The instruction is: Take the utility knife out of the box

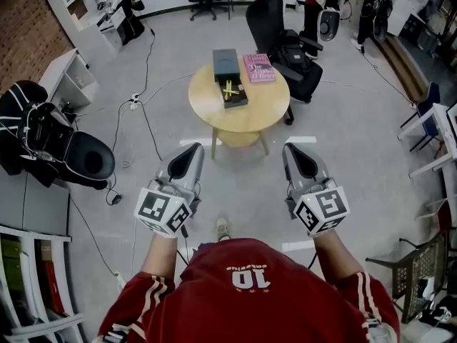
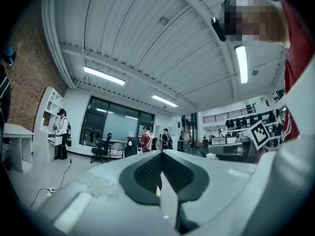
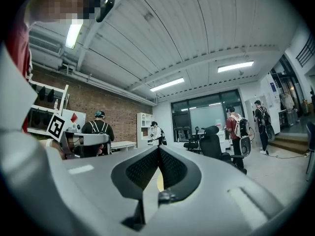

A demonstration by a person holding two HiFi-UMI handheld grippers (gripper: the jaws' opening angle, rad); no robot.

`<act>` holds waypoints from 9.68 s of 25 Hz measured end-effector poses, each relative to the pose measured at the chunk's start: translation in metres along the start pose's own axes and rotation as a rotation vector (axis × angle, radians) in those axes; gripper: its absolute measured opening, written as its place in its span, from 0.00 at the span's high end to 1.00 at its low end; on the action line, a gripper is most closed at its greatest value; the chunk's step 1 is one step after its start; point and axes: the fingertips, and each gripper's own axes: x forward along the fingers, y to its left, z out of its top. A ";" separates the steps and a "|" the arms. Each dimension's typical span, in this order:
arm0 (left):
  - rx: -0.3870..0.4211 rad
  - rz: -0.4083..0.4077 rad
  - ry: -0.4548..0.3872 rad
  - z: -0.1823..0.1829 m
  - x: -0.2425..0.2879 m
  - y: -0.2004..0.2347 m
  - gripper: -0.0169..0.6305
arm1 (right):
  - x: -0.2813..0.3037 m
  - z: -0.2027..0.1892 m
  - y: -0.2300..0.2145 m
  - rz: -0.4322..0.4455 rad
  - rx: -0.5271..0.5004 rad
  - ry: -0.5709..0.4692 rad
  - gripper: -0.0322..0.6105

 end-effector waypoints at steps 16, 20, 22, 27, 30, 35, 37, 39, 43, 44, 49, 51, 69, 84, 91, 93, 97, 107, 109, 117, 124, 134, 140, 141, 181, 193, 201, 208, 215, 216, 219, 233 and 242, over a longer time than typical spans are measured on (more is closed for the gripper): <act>-0.040 -0.011 0.013 -0.017 0.022 0.058 0.97 | 0.059 -0.014 0.000 -0.012 0.010 0.036 0.96; -0.040 -0.027 0.007 -0.018 0.029 0.079 0.97 | 0.078 -0.016 0.003 -0.019 0.006 0.042 0.96; -0.044 -0.034 0.004 -0.016 0.032 0.089 0.97 | 0.087 -0.014 0.005 -0.026 0.002 0.043 0.96; -0.043 -0.061 -0.002 -0.009 0.037 0.109 0.97 | 0.105 -0.008 0.013 -0.043 -0.006 0.046 0.96; -0.042 -0.076 -0.004 -0.010 0.038 0.118 0.97 | 0.113 -0.009 0.017 -0.053 -0.011 0.048 0.96; -0.047 -0.100 0.003 -0.013 0.035 0.133 0.97 | 0.123 -0.012 0.028 -0.065 -0.013 0.062 0.96; -0.051 -0.108 0.003 -0.015 0.037 0.138 0.97 | 0.126 -0.014 0.031 -0.068 -0.019 0.067 0.96; -0.053 -0.117 0.001 -0.017 0.040 0.140 0.97 | 0.128 -0.015 0.030 -0.074 -0.024 0.075 0.96; -0.056 -0.138 -0.001 -0.019 0.046 0.141 0.97 | 0.129 -0.019 0.029 -0.086 -0.031 0.092 0.96; -0.057 -0.140 -0.002 -0.019 0.047 0.143 0.97 | 0.131 -0.018 0.029 -0.087 -0.032 0.093 0.96; -0.076 -0.135 0.010 -0.028 0.065 0.149 0.97 | 0.137 -0.020 0.016 -0.097 -0.028 0.101 0.96; -0.081 -0.135 0.017 -0.032 0.071 0.149 0.97 | 0.140 -0.023 0.008 -0.098 -0.020 0.098 0.96; -0.054 -0.056 0.038 -0.040 0.182 0.200 0.97 | 0.249 -0.039 -0.089 0.009 -0.018 0.087 0.95; -0.038 0.007 0.049 -0.041 0.273 0.229 0.97 | 0.329 -0.051 -0.158 0.128 -0.050 0.112 0.84; -0.035 0.007 0.062 -0.043 0.300 0.231 0.97 | 0.350 -0.064 -0.180 0.152 -0.063 0.129 0.79; -0.032 0.008 0.066 -0.045 0.307 0.233 0.97 | 0.356 -0.072 -0.184 0.159 -0.070 0.144 0.79; -0.033 0.018 0.073 -0.046 0.317 0.238 0.97 | 0.370 -0.092 -0.192 0.180 -0.093 0.193 0.79; -0.048 0.071 0.104 -0.061 0.325 0.252 0.97 | 0.404 -0.153 -0.193 0.279 -0.078 0.311 0.79; -0.053 0.081 0.105 -0.065 0.328 0.255 0.97 | 0.412 -0.166 -0.193 0.312 -0.062 0.343 0.79; -0.064 0.136 0.125 -0.080 0.333 0.266 0.97 | 0.439 -0.234 -0.202 0.414 -0.097 0.466 0.79; -0.080 0.191 0.144 -0.091 0.336 0.275 0.97 | 0.461 -0.284 -0.201 0.474 -0.194 0.541 0.79; -0.099 0.256 0.166 -0.100 0.336 0.285 0.97 | 0.486 -0.361 -0.202 0.566 -0.337 0.700 0.79; -0.109 0.270 0.172 -0.110 0.330 0.284 0.97 | 0.491 -0.400 -0.200 0.629 -0.481 0.768 0.79; -0.111 0.271 0.173 -0.112 0.329 0.285 0.97 | 0.492 -0.405 -0.198 0.640 -0.503 0.775 0.79; -0.136 0.300 0.184 -0.122 0.323 0.291 0.97 | 0.512 -0.468 -0.190 0.765 -0.832 0.952 0.85; -0.116 0.266 0.194 -0.116 0.327 0.274 0.97 | 0.515 -0.432 -0.197 0.681 -0.755 0.822 0.85; -0.106 0.237 0.208 -0.118 0.334 0.263 0.97 | 0.510 -0.388 -0.193 0.630 -0.615 0.708 0.85; -0.085 0.208 0.210 -0.114 0.348 0.256 0.97 | 0.504 -0.334 -0.194 0.595 -0.518 0.593 0.85; -0.067 0.174 0.206 -0.108 0.367 0.248 0.97 | 0.495 -0.269 -0.205 0.548 -0.436 0.479 0.85; -0.064 0.172 0.204 -0.106 0.368 0.247 0.97 | 0.493 -0.259 -0.206 0.542 -0.421 0.462 0.85; -0.057 0.170 0.200 -0.105 0.370 0.244 0.97 | 0.484 -0.232 -0.206 0.524 -0.372 0.411 0.85; -0.008 0.140 0.217 -0.107 0.391 0.236 0.97 | 0.437 -0.094 -0.237 0.386 -0.252 0.159 0.85; 0.013 0.152 0.222 -0.109 0.400 0.235 0.97 | 0.415 -0.063 -0.248 0.341 -0.257 0.113 0.85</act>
